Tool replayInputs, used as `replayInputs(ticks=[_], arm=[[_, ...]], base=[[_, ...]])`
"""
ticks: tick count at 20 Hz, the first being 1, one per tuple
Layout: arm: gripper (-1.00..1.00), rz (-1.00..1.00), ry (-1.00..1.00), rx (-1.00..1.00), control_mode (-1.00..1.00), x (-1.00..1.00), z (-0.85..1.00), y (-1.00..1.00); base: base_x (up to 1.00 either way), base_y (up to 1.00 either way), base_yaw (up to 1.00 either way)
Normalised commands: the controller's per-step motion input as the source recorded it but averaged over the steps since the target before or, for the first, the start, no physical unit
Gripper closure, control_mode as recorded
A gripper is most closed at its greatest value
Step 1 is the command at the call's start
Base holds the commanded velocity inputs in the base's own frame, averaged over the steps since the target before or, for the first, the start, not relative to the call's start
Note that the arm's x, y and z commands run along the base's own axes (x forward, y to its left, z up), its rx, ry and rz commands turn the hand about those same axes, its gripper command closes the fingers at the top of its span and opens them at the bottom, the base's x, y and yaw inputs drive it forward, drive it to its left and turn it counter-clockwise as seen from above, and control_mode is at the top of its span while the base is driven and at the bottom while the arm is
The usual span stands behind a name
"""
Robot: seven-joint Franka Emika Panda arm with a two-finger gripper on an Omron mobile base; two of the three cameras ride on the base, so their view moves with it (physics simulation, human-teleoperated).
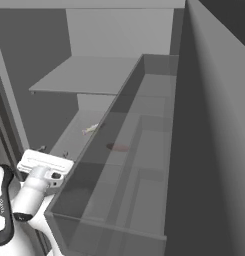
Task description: Place the fish on the counter behind the older fish on the same shelf of the fridge to maintain FIFO order. Close the fridge door when finished.
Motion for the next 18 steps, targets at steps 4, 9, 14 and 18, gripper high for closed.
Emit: replayInputs(ticks=[4, 9, 14, 18], arm=[[-1.0, -0.04, 0.01, 0.0, -1.0, -0.04, 0.26, -0.03], [-1.0, 0.0, 0.0, 0.0, -1.0, 0.0, 0.0, 0.0], [-1.0, 0.0, 0.0, 0.0, -1.0, -0.23, -0.09, 0.0], [-1.0, 0.0, 0.0, 0.0, 1.0, 0.0, 0.0, 0.0]], base=[[0.0, 0.0, 0.0], [0.0, 0.0, 0.0], [0.0, 0.0, 0.0], [-0.99, 0.0, -0.01]])
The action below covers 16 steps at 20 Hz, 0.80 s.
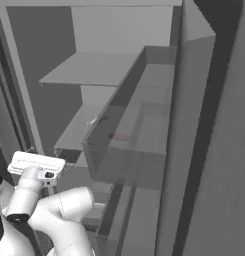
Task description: Place the fish on the counter behind the older fish on the same shelf of the fridge to maintain FIFO order. Close the fridge door when finished.
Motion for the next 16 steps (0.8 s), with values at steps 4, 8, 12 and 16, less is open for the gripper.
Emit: replayInputs(ticks=[4, 8, 12, 16], arm=[[-1.0, 0.0, 0.0, 0.0, 1.0, 0.0, 0.0, 0.0], [-1.0, 0.0, 0.0, 0.0, 1.0, 0.0, 0.0, 0.0], [-1.0, 0.0, 0.0, 0.0, 1.0, 0.0, 0.0, 0.0], [-1.0, 0.0, 0.0, 0.0, 1.0, 0.0, 0.0, 0.0]], base=[[-1.0, 0.0, 0.0], [-1.0, 0.01, -0.02], [-1.0, 0.01, -0.06], [-1.0, -0.12, -0.12]])
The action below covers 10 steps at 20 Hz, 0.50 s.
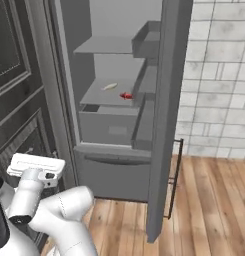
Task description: Place the fish on the counter behind the older fish on the same shelf of the fridge to maintain FIFO order. Close the fridge door when finished.
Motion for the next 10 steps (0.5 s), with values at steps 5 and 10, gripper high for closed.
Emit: replayInputs(ticks=[5, 10], arm=[[-1.0, 0.0, 0.0, 0.0, 1.0, 0.0, 0.0, 0.0], [-1.0, 0.0, 0.0, 0.0, 1.0, 0.0, 0.0, 0.0]], base=[[-0.97, -0.88, -0.13], [-0.49, -1.0, -0.02]])
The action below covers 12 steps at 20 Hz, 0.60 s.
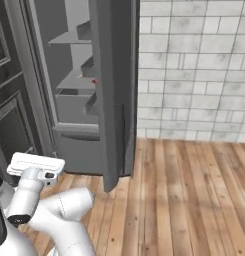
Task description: Place the fish on the counter behind the older fish on the same shelf of the fridge to maintain FIFO order. Close the fridge door when finished.
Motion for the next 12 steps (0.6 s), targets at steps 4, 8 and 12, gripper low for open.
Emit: replayInputs(ticks=[4, 8, 12], arm=[[-1.0, 0.0, 0.0, 0.0, 1.0, 0.0, 0.0, 0.0], [-1.0, 0.0, 0.0, 0.0, 1.0, 0.0, 0.0, 0.0], [-1.0, 0.0, 0.0, 0.0, 1.0, 0.0, 0.0, 0.0]], base=[[0.0, -1.0, 0.01], [0.39, -1.0, 0.1], [0.64, -1.0, 0.17]])
